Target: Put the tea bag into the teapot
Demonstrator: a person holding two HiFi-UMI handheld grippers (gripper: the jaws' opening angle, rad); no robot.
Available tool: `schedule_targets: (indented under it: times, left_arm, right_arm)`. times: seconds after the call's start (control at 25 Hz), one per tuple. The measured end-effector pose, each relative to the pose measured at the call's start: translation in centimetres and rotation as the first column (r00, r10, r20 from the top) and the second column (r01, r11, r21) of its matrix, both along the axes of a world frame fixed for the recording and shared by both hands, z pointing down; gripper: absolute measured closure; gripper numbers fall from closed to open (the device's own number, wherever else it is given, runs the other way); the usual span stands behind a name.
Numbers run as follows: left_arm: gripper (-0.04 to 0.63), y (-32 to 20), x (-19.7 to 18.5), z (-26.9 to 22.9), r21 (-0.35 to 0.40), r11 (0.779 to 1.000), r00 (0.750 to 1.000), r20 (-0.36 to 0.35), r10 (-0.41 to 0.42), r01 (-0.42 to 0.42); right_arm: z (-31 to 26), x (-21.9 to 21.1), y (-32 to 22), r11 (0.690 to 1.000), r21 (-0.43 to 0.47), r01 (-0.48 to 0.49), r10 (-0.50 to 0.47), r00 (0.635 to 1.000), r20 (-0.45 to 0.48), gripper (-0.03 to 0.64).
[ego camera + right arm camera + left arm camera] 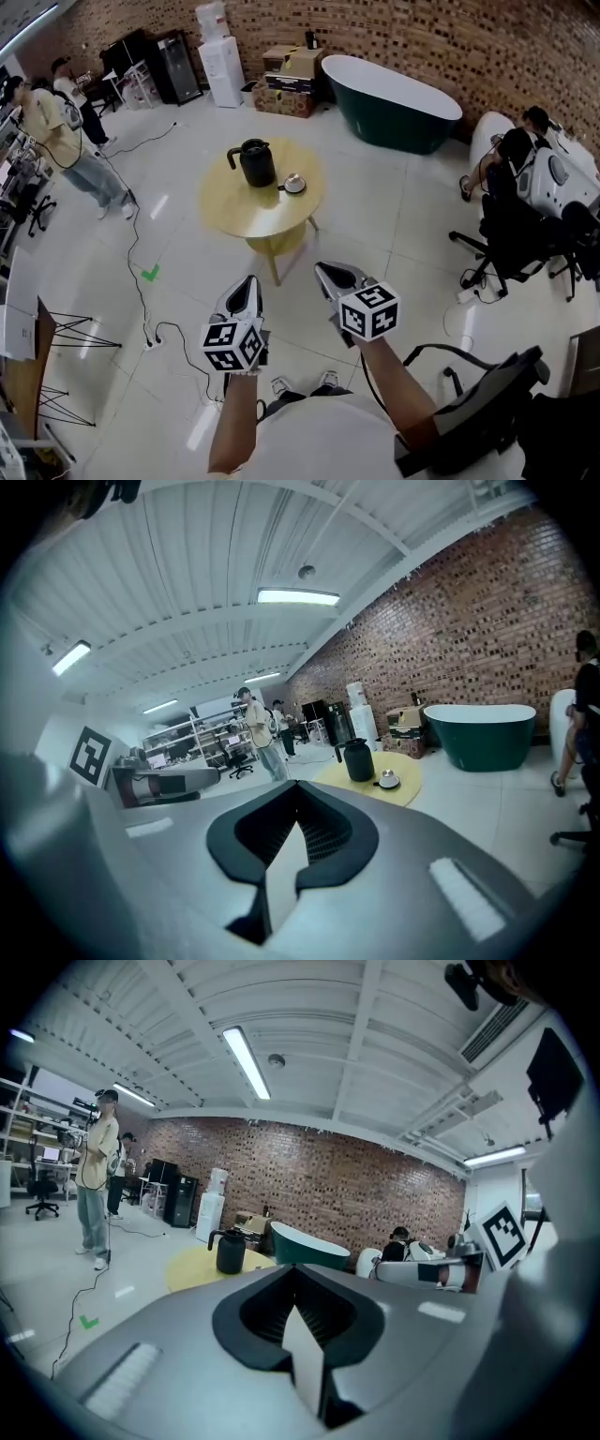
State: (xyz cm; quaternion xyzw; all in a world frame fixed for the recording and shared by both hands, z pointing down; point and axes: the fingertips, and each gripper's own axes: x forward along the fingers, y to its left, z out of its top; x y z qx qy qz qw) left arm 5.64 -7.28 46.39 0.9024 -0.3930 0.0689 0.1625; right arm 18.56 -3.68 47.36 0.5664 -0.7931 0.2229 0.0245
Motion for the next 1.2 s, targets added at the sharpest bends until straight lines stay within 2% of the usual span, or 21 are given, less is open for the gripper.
schedule_targets:
  times: [0.68, 1.2]
  left_arm:
    - [0.583, -1.6, -2.6, -2.3, 0.045, 0.998, 0.998, -0.023, 0.051, -0.050]
    - [0.583, -1.7, -3.2, -2.2, 0.039, 0.998, 0.998, -0.032, 0.046, -0.045]
  right_arm:
    - [-2.0, -4.5, -1.5, 0.998, 0.048, -0.027, 0.027, 0.999, 0.018, 0.617]
    - [-2.3, -4.8, -1.5, 0.998, 0.050, -0.031, 0.031, 1.000, -0.005, 0.617]
